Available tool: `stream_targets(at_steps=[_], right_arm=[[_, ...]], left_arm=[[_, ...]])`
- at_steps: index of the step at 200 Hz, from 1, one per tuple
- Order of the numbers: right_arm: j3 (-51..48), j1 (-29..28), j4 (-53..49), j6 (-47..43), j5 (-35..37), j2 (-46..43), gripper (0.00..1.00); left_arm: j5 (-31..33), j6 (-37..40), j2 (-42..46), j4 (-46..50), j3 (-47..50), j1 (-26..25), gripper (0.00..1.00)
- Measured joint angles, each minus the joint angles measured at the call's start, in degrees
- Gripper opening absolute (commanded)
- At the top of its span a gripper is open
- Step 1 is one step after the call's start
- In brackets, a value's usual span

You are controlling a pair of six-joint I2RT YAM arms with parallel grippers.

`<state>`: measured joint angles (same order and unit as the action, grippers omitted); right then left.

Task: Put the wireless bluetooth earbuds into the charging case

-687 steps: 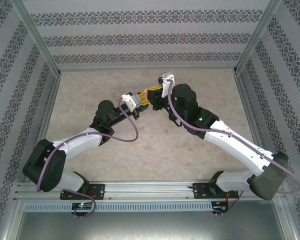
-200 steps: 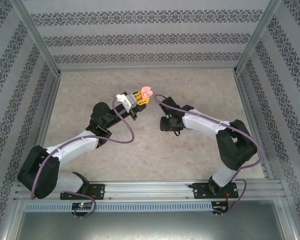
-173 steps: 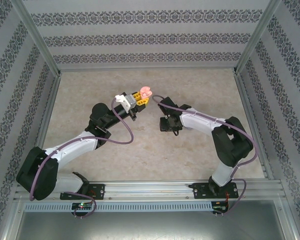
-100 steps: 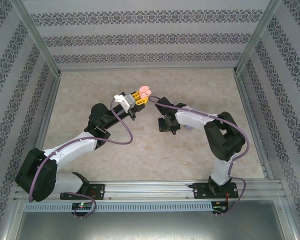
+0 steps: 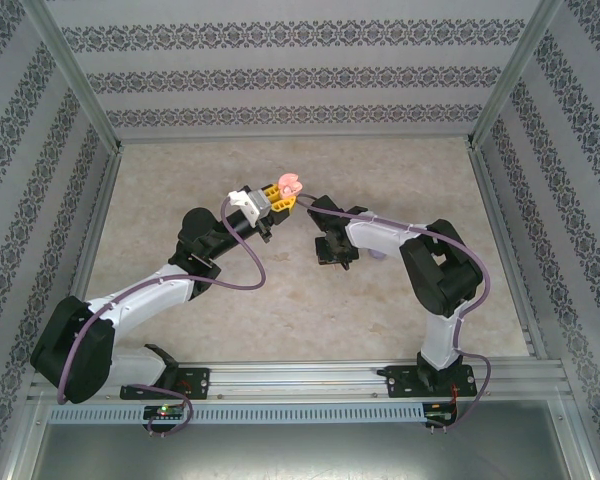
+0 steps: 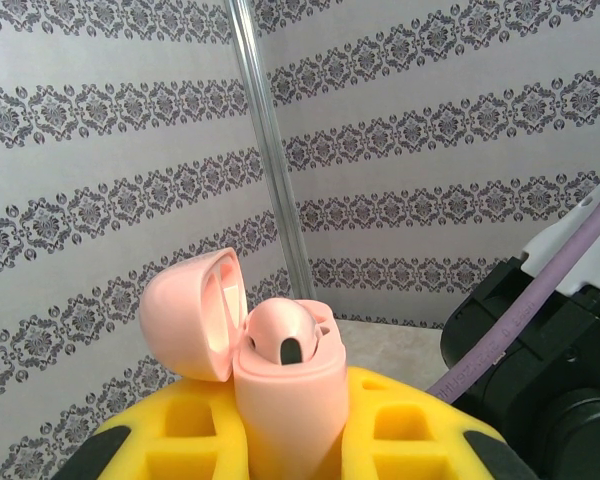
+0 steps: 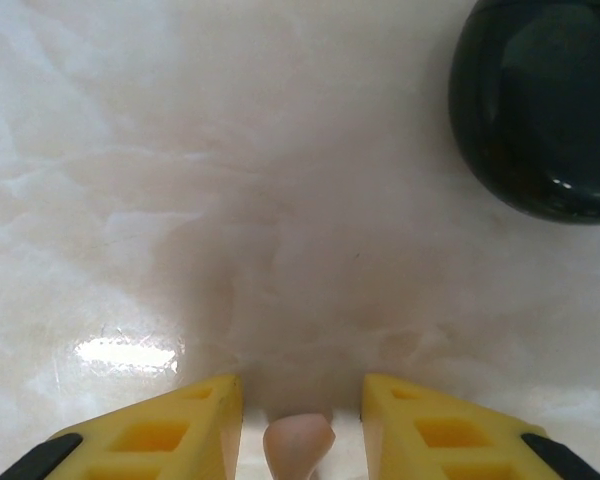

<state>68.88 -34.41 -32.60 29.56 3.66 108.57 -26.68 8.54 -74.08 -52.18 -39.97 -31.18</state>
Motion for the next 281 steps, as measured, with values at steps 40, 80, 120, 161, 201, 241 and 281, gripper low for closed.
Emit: stream_targets(at_steps=[40,80,120,161,201,241,281], right_arm=[[-0.1,-1.0,0.0,-0.4,0.5,0.0,0.33],[-0.9,-1.0,0.7,-0.5,0.9,-0.5,0.31],[-1.1,-1.0,0.7,-0.9,1.3,-0.5,0.22],[-1.6,-1.0,0.7,-1.0,1.3,-1.4,0.17],[-2.8,-0.3,-0.7,-0.8,1.2,-7.8,0.17],[-2.7,2.6,-1.0,0.1,0.6,-20.8,0.17],[1.1,4.7,-1.7,0.7,0.3,-31.3,0.16]], left_arm=[[0.0,0.0,0.0,0.0,0.0,0.0,0.0],[0.0,0.0,0.0,0.0,0.0,0.0,0.0],[0.0,0.0,0.0,0.0,0.0,0.0,0.0],[0.0,0.0,0.0,0.1,0.0,0.0,0.0],[0.0,0.0,0.0,0.3,0.0,0.0,0.0],[0.0,0.0,0.0,0.4,0.0,0.0,0.0],[-0.5,0.3,0.0,1.5,-0.1,0.0,0.0]])
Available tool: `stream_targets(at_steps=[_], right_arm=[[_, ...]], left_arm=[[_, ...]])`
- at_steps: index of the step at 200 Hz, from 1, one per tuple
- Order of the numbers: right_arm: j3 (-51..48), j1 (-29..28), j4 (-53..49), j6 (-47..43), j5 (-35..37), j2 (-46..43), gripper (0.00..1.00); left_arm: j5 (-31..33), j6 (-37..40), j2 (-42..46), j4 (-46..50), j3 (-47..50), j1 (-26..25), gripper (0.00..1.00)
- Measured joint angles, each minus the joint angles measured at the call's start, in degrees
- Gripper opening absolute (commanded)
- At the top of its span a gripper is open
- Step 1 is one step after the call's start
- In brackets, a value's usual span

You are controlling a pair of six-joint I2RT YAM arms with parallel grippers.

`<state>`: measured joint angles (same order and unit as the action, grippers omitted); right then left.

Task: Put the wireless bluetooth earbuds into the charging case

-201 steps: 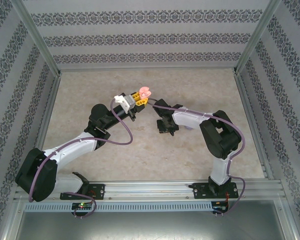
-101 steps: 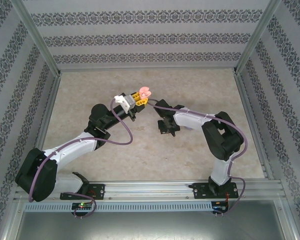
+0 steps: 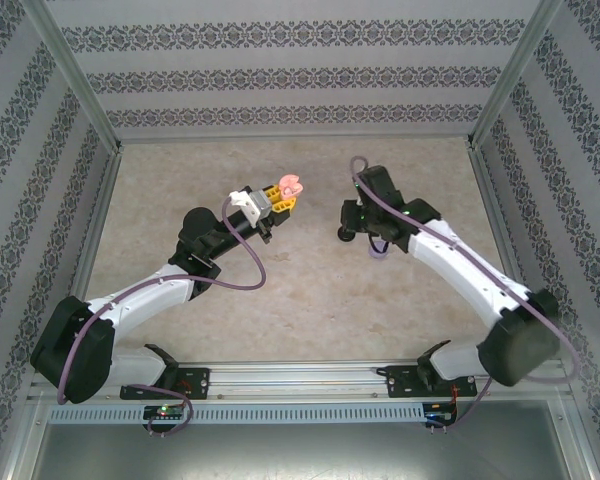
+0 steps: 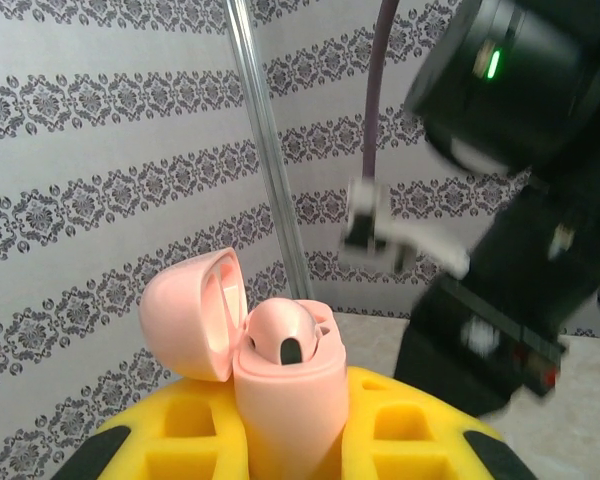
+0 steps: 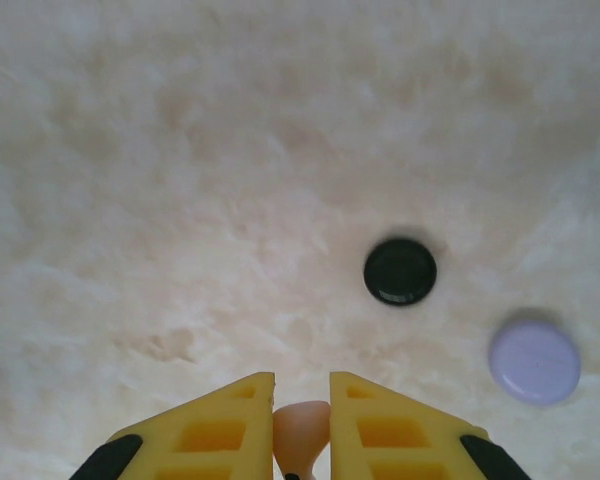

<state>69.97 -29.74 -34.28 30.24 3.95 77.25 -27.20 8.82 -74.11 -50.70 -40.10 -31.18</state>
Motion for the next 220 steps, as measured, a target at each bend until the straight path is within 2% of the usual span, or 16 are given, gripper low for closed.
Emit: stream_targets(at_steps=[43,65,142,220], right_arm=[[8.3,-0.6,1.9,0.0,-0.1,-5.5,0.16],[10.1,-3.0,4.5,0.0,0.1,-7.0,0.16],[9.0,-12.2,15.0,0.0,3.8,-7.4,0.16],[6.2,-13.8,21.4,0.5,5.7,-6.1,0.16]], left_arm=[[-1.2,1.9,-0.1,1.7,-0.9,0.0,0.0],[-1.3,2.6,-0.4,2.3,-1.8,0.0,0.0],[-1.7,2.5,-3.2,2.3,-3.5,-1.0,0.0],[-1.7,2.1,-3.5,2.2,-3.5,-1.1,0.0]])
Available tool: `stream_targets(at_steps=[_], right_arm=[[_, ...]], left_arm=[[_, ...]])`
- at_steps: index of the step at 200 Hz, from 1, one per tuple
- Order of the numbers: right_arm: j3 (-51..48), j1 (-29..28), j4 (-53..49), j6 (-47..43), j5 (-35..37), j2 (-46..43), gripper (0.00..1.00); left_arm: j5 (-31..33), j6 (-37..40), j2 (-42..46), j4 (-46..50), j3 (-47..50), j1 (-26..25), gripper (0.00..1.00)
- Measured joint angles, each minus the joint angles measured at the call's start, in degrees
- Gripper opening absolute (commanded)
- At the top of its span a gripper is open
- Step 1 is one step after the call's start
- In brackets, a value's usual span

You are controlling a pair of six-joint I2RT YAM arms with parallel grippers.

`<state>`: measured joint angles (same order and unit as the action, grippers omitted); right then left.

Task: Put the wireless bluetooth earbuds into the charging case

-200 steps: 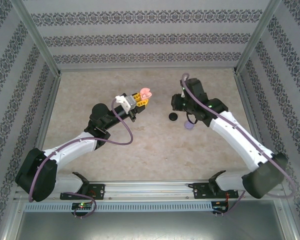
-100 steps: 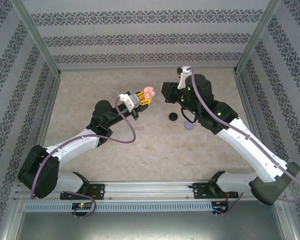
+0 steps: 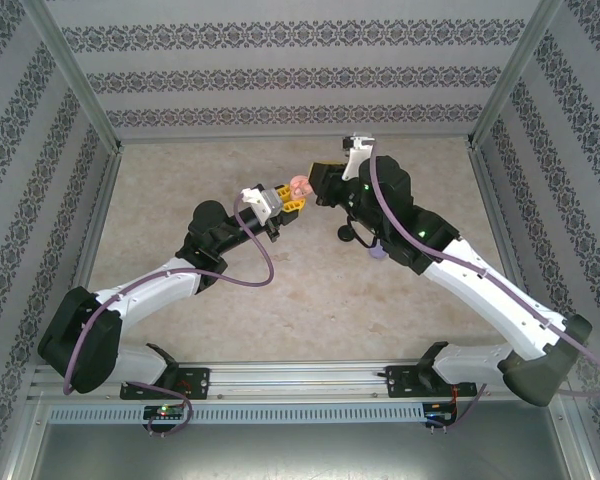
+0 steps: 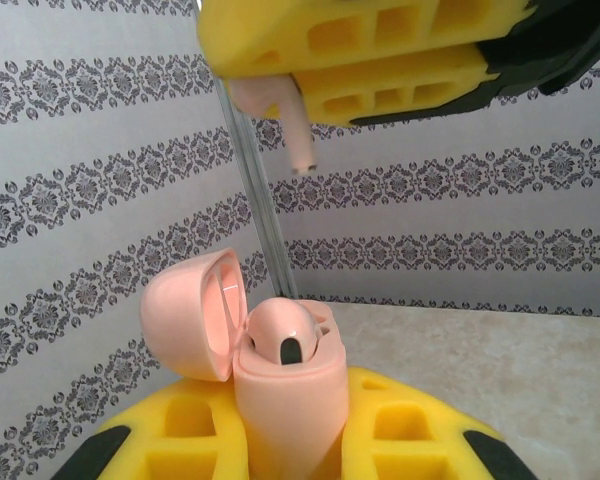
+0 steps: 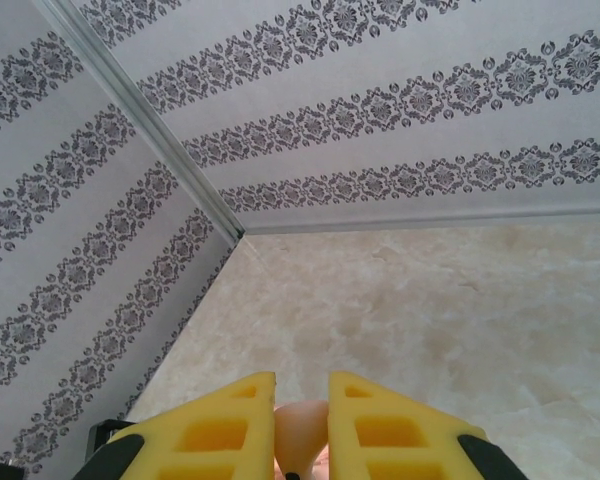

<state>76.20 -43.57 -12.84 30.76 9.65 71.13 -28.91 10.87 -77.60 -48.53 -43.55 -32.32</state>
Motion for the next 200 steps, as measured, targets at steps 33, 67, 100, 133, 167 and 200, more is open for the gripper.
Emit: stream_targets(at_steps=[33,67,100,133,167,200], right_arm=[[-0.8,-0.5,0.7,0.8,0.0,0.9,0.16],[-1.8,-0.6,1.2,1.3,0.0,1.0,0.15],[-2.9,-0.6,1.9,2.1,0.0,1.0,0.15],[-3.2,-0.6,2.1,2.4,0.0,1.3,0.15],[-3.2,-0.6,2.5,2.6,0.0,2.3,0.15],[-3.4,-0.6,2.9,2.8,-0.1,2.4,0.14]], left_arm=[[0.0,-0.2,0.0,-0.2,0.0,0.0,0.0],[0.0,-0.4,0.0,-0.3,-0.1,0.0,0.0],[0.0,-0.4,0.0,-0.3,-0.1,0.0,0.0],[0.0,-0.6,0.0,-0.3,-0.1,0.0,0.0],[0.2,-0.6,0.0,-0.3,-0.1,0.0,0.0],[0.5,-0.6,0.0,-0.3,-0.1,0.0,0.0]])
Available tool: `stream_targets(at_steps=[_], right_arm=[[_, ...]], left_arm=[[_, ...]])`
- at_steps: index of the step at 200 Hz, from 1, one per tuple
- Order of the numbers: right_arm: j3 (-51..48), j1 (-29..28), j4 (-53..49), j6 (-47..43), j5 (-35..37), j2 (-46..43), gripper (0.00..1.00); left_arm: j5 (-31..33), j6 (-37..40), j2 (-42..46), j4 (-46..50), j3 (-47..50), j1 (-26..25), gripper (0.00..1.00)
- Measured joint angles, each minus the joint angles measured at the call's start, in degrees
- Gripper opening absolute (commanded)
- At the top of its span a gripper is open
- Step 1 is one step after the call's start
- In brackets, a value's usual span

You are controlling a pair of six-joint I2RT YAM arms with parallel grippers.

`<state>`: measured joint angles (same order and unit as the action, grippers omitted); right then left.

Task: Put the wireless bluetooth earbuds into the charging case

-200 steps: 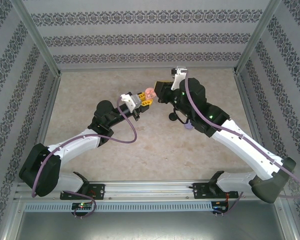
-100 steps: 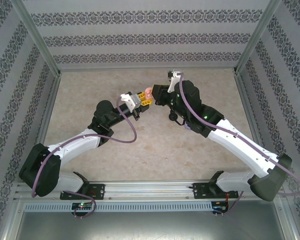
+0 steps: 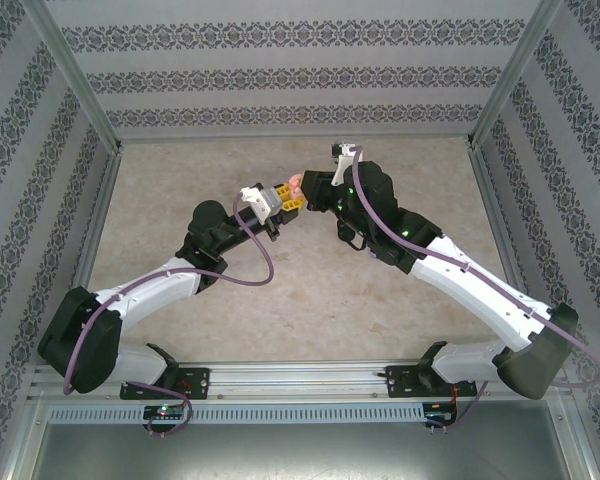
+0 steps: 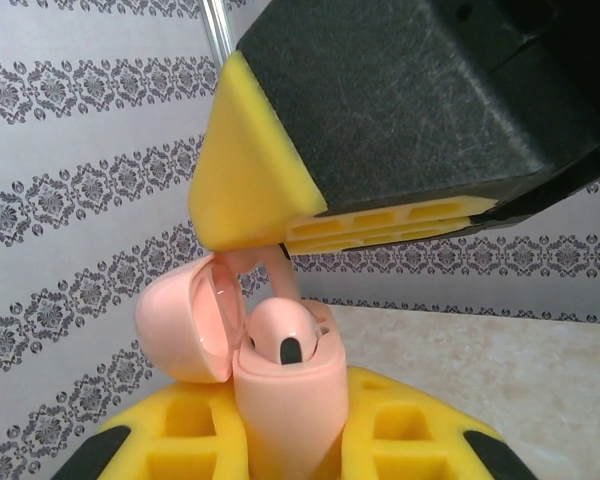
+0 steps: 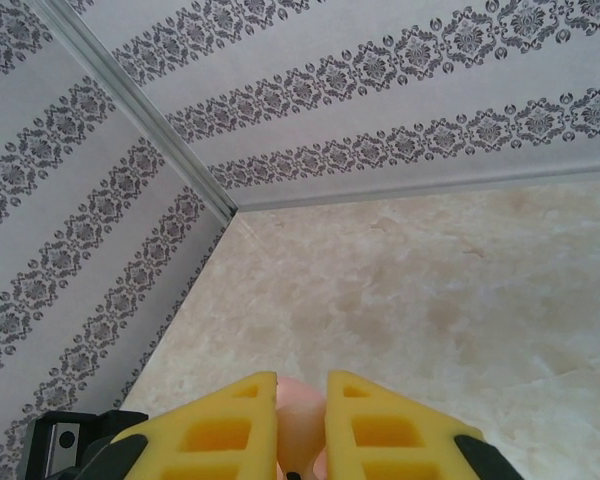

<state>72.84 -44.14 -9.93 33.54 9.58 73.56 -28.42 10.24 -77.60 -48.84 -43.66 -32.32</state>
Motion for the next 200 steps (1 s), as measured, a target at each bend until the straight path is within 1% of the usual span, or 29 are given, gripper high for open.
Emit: stream_targets(at_steps=[67,117,174,189,200], right_arm=[[-3.0,0.0,2.9,0.6,-0.6,-1.0,0.14],[-3.2,-1.3,2.0,0.4,-0.6,-1.4,0.14],[-3.3,-1.4,0.3,-0.5,-0.3,-1.7,0.14],[-3.3,-1.4,0.3,-0.5,-0.4,-1.7,0.17],[-3.3,-1.4,0.2,-0.5,-0.4,-1.7,0.23]], left_arm=[[0.0,0.0,0.0,1.1,0.0,-0.1,0.0],[0.2,0.0,0.0,1.2,0.0,-0.3,0.0],[0.0,0.0,0.0,1.2,-0.1,-0.3,0.0],[0.0,0.0,0.0,1.2,-0.1,-0.3,0.0],[0.0,0.0,0.0,1.2,-0.1,-0.3,0.0]])
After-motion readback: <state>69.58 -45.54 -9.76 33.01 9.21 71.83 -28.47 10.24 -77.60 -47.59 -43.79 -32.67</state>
